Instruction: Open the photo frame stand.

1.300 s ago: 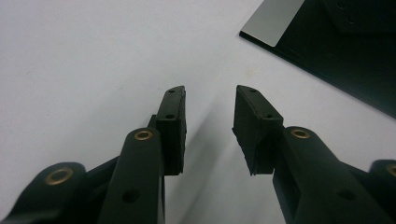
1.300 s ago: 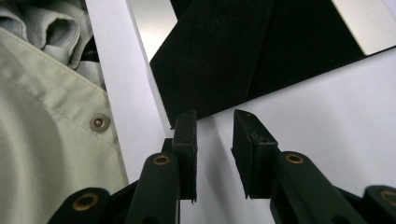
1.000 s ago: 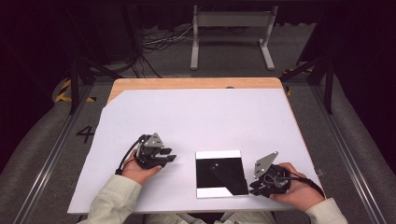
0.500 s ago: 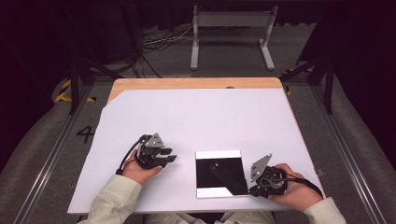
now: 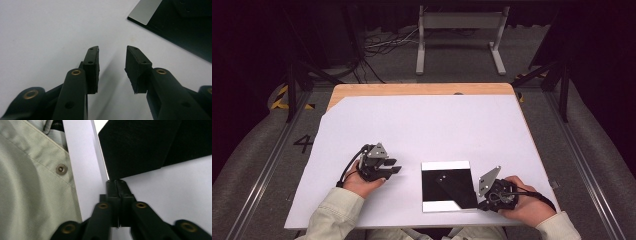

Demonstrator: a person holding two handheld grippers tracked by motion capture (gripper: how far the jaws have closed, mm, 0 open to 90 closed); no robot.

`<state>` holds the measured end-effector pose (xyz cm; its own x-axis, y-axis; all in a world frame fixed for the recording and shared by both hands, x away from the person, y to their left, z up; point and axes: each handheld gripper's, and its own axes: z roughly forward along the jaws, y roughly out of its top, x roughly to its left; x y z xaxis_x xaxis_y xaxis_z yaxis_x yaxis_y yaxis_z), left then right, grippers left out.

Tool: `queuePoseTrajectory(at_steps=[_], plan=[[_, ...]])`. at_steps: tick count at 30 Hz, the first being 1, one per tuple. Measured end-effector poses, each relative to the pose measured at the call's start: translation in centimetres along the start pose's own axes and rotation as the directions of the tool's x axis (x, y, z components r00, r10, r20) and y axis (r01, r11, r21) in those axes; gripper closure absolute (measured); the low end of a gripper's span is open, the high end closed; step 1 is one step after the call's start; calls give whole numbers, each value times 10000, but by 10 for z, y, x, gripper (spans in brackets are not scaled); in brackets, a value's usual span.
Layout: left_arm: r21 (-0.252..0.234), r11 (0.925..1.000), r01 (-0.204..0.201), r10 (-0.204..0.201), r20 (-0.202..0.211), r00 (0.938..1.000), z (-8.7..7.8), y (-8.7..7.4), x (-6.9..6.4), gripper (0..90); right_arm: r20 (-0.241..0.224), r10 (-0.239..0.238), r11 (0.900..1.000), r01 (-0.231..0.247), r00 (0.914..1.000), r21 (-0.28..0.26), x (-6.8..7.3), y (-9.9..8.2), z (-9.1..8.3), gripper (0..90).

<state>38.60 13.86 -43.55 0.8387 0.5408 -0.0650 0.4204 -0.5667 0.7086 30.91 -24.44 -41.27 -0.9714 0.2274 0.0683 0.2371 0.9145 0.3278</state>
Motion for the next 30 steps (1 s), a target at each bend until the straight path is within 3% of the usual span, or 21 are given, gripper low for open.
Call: queuePoseTrajectory(at_steps=[3, 7, 14, 19, 30], plan=[[-38, 10000, -17, 17, 1, 10000, 0, 0, 0, 642, 88, -174, 9998, 176, 9998, -130, 0, 0, -1, 900], [-20, 10000, -19, 19, 5, 10000, 0, 0, 0, 642, -7, -64, 9989, 64, 10000, -463, 0, -2, -5, 900], [10, 10000, -70, 70, 34, 10000, 1, 0, 0, 642, -294, -173, 9907, 131, 9994, -1357, -5, -5, -11, 900], [30, 10000, -44, 44, 58, 10000, 1, 0, 0, 642, -269, -146, 9868, 100, 9995, -1619, -5, -6, -15, 900], [33, 10000, -41, 41, 70, 10000, 1, 0, 0, 642, -106, -83, 9672, 53, 9999, -2541, -4, -5, -27, 900]])
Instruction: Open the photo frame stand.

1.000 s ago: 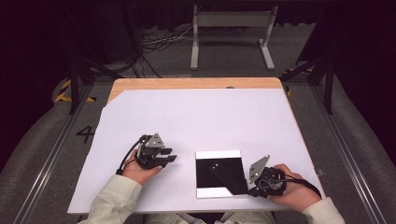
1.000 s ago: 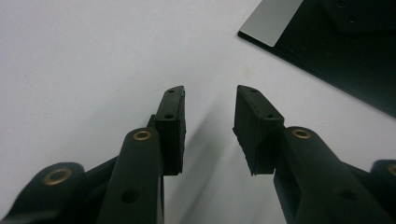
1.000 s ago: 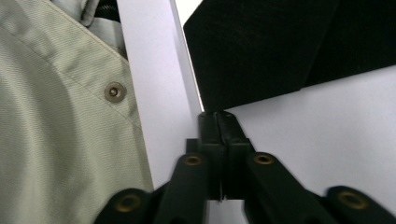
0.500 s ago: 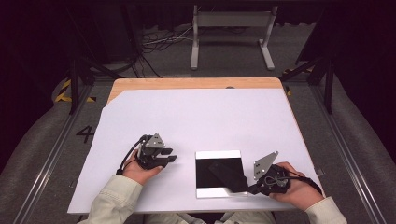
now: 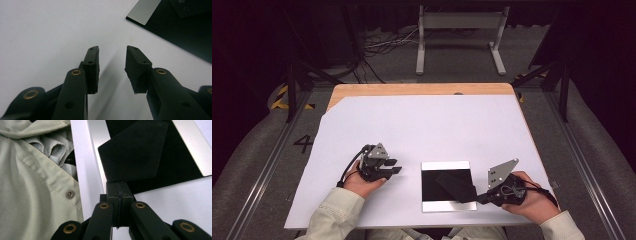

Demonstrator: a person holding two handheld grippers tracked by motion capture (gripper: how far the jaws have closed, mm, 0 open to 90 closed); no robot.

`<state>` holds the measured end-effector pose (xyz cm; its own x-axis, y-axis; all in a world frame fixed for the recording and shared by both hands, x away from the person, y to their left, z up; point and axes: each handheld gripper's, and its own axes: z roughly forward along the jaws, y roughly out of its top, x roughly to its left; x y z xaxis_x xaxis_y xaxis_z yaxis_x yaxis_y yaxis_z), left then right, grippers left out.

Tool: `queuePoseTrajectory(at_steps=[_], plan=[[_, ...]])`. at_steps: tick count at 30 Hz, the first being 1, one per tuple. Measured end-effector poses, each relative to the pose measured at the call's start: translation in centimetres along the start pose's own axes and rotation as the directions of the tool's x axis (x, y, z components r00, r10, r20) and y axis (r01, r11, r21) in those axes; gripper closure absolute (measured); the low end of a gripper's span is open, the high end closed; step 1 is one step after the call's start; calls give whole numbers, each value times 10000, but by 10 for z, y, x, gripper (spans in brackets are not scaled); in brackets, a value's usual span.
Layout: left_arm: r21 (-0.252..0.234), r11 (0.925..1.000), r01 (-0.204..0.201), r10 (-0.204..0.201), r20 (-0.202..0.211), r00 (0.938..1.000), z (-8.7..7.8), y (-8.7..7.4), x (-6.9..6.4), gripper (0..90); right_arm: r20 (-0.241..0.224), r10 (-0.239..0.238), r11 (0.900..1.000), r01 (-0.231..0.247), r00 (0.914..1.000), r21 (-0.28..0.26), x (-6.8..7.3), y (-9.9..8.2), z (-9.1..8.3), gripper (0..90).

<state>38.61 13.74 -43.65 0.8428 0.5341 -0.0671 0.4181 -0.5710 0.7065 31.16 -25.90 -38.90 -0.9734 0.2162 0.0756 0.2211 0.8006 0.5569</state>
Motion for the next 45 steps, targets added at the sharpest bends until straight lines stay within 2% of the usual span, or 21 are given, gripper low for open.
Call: queuePoseTrajectory(at_steps=[11, 20, 28, 36, 39, 45], plan=[[1, 10000, -53, 53, 0, 10000, 2, 0, -1, 641, 590, -8, 9993, 31, 9983, -383, 5, 11, -8, 900], [33, 10000, -53, 53, 6, 10000, 2, 0, -1, 640, 815, 314, 9943, -228, 9962, -1045, 5, 18, -13, 900], [103, 9999, -60, 60, 19, 10000, 3, 0, -2, 640, 765, 565, 9877, -446, 9955, -1496, 4, 17, -14, 900], [88, 10000, -44, 43, 35, 10000, 3, 0, -2, 637, 690, 521, 9924, -439, 9963, -1152, 4, 15, -13, 900], [85, 10000, -40, 39, 44, 10000, 3, 0, -1, 637, 667, 449, 9958, -394, 9968, -827, 3, 14, -15, 874], [49, 10000, -43, 42, 47, 10000, 4, 2, -1, 635, 729, 512, 9964, -460, 9960, -719, 3, 12, -19, 836]])
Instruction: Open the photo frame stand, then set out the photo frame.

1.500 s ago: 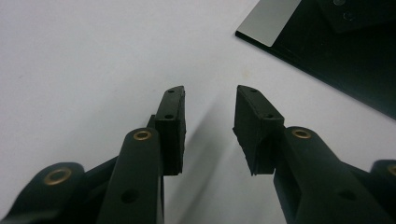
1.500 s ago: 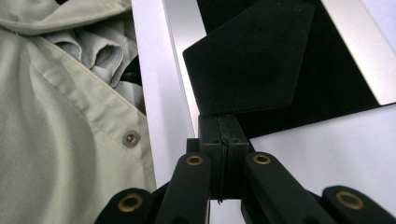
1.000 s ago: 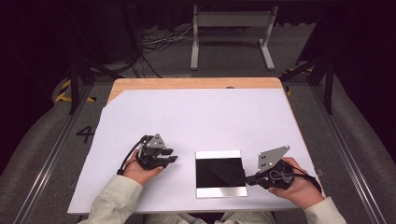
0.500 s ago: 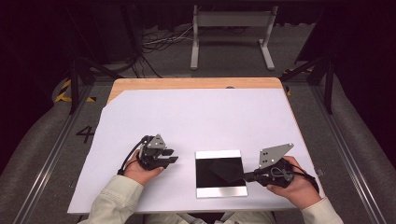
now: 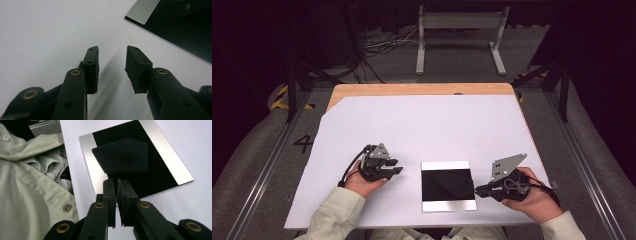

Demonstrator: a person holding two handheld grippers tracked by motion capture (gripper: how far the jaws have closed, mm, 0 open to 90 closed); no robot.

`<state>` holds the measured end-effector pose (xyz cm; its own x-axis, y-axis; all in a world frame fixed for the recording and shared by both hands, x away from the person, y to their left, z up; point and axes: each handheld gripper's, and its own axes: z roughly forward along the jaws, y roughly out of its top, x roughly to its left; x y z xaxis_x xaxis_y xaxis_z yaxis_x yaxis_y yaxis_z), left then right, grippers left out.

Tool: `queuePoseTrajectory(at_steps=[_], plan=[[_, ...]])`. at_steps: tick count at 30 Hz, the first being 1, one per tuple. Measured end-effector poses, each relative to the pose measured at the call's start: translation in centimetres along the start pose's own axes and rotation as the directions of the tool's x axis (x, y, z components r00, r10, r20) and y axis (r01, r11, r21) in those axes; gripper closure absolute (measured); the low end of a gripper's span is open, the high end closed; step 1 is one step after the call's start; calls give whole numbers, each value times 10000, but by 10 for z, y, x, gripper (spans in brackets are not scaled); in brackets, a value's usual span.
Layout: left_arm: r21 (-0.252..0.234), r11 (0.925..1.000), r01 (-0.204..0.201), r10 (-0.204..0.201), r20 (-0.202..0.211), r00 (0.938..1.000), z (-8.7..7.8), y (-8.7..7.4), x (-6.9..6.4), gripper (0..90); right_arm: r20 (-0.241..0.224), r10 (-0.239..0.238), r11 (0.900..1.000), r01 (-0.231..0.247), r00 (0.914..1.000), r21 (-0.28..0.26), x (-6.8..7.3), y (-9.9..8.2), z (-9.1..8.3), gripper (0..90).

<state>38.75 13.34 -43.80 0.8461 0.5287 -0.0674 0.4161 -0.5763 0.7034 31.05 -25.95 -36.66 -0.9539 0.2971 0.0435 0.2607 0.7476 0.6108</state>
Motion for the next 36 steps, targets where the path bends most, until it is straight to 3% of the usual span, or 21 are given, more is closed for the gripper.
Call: queuePoseTrajectory(at_steps=[19, 27, 36], plan=[[76, 10000, -1, 1, 2, 10000, 1, 0, -1, 633, 492, 571, 9957, -533, 9972, -763, -6, 3, -19, 671], [57, 10000, -32, 32, -39, 10000, 0, 0, -1, 632, 973, 1505, 9793, -1349, 9838, -1511, -13, 5, -22, 533], [84, 10000, -18, 19, -21, 10000, 1, 0, -1, 629, 730, 2273, 9540, -2070, 9711, -2171, -17, 7, -23, 465]])
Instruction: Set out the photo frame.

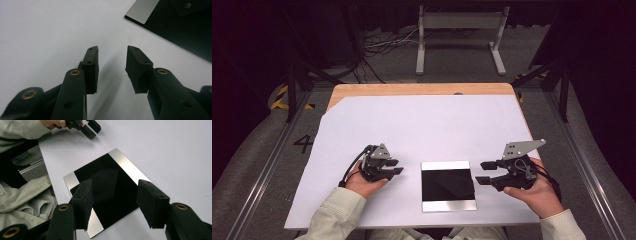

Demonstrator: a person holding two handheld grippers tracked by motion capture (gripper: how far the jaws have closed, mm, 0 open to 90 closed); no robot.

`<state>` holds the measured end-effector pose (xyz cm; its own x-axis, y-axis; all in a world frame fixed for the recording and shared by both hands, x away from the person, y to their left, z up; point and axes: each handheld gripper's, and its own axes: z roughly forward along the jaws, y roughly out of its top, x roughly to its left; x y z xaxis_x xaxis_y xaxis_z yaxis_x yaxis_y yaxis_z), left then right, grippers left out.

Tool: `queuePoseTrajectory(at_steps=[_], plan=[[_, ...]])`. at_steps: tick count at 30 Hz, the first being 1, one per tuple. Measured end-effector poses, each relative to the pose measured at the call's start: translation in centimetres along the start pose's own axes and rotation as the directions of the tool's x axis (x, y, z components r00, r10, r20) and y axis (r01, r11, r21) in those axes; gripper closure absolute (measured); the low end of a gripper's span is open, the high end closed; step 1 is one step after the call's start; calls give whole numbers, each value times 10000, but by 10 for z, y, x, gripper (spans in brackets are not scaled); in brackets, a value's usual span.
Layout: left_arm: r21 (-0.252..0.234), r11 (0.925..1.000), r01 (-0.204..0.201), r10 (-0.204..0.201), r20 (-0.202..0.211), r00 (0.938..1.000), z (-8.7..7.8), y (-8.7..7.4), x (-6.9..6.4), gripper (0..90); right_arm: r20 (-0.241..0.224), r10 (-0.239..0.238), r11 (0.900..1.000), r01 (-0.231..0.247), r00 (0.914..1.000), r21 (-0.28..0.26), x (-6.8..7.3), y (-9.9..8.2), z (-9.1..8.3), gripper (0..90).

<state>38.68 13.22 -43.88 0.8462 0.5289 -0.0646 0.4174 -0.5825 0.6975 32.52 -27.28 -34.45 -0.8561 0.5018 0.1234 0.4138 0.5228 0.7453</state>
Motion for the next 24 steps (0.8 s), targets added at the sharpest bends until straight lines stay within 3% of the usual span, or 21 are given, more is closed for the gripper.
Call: queuePoseTrajectory(at_steps=[5, 12, 16, 22, 24], plan=[[10, 10000, 5, -5, -4, 10000, 0, 0, 0, 628, -95, 241, 9995, -243, 9997, -203, -3, 0, 1, 458], [-18, 10000, 11, -11, -19, 10000, 0, 0, 1, 627, -389, 1237, 9881, -1267, 9916, -869, -14, -6, 3, 451], [-7, 10000, 6, -6, -20, 10000, 0, 0, 1, 624, -66, 1434, 9826, -1432, 9896, -1186, -15, -10, 6, 440], [-30, 10000, 41, -41, -32, 10000, 0, -1, 1, 621, 49, 2154, 9648, -2121, 9765, -1558, -17, -17, 11, 384], [-38, 10000, 40, -40, -36, 10000, -1, -1, 1, 621, -176, 2554, 9500, -2543, 9667, -1810, -19, -20, 12, 362]])
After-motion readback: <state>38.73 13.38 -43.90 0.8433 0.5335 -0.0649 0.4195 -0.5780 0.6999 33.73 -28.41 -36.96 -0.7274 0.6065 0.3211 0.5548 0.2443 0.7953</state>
